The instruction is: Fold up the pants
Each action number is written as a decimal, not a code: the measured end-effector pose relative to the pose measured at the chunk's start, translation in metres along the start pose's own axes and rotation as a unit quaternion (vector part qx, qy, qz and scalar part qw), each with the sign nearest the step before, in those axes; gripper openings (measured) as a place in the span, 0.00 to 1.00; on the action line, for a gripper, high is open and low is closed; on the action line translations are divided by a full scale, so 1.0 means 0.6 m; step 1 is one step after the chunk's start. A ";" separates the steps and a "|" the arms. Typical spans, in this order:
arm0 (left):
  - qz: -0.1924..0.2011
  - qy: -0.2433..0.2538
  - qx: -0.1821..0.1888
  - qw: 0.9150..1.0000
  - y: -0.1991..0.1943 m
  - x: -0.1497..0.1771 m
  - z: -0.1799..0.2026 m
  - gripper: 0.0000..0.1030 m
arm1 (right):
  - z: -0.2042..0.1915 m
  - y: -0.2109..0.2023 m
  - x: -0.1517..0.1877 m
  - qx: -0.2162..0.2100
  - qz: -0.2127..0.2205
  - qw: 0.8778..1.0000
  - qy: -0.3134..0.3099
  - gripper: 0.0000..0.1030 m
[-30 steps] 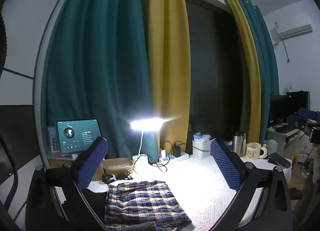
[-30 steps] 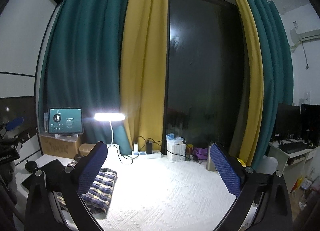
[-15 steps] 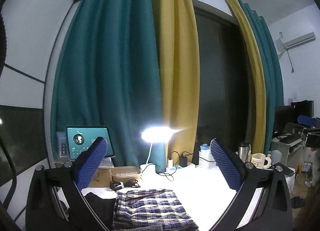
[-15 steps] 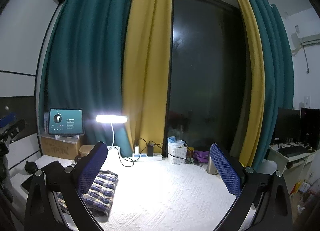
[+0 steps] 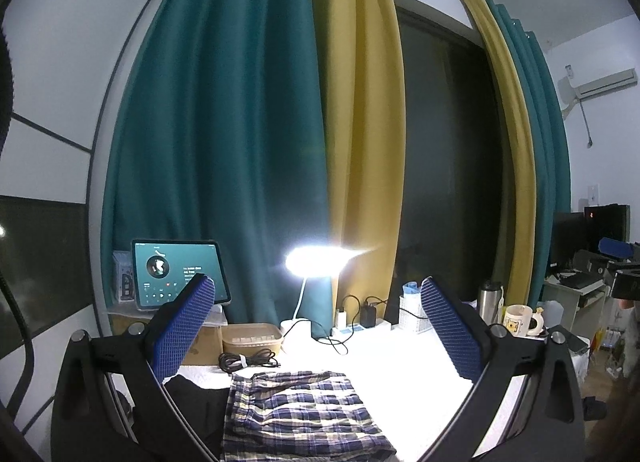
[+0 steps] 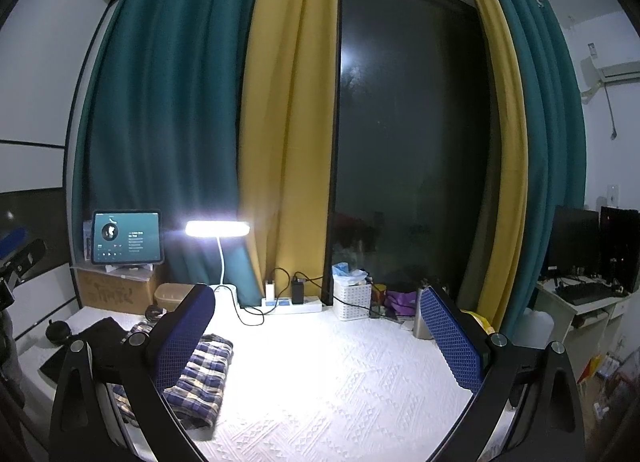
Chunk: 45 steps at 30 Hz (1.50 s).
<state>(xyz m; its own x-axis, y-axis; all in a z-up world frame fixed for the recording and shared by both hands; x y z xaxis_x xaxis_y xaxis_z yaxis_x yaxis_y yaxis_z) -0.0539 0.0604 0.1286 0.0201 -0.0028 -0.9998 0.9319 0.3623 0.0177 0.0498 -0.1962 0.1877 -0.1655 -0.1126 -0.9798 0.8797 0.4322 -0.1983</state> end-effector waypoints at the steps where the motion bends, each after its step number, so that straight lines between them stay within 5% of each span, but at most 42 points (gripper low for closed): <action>1: 0.000 -0.001 0.000 1.000 0.000 -0.001 0.001 0.99 | 0.000 0.000 0.000 0.000 0.000 1.000 0.000 1.00; 45: -0.007 0.006 0.015 1.000 0.003 0.000 0.008 0.99 | -0.003 -0.008 0.008 0.016 -0.004 1.000 0.005 1.00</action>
<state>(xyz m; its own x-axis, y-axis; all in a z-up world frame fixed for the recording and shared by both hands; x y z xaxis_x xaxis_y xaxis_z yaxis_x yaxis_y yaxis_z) -0.0509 0.0568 0.1284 0.0018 0.0038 -1.0000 0.9425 0.3342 0.0030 0.0437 -0.1972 0.1842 -0.1767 -0.1061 -0.9785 0.8926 0.4017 -0.2047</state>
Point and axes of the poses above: each gripper's, at about its wrist camera, not at the fingertips, and y roughly the way its jaws point, z to its right, x to its underside, the point moved 8 cm from there along y, roughly the way its jaws point, and after that the axes turned 2 degrees about y, right-handed, at the moved point
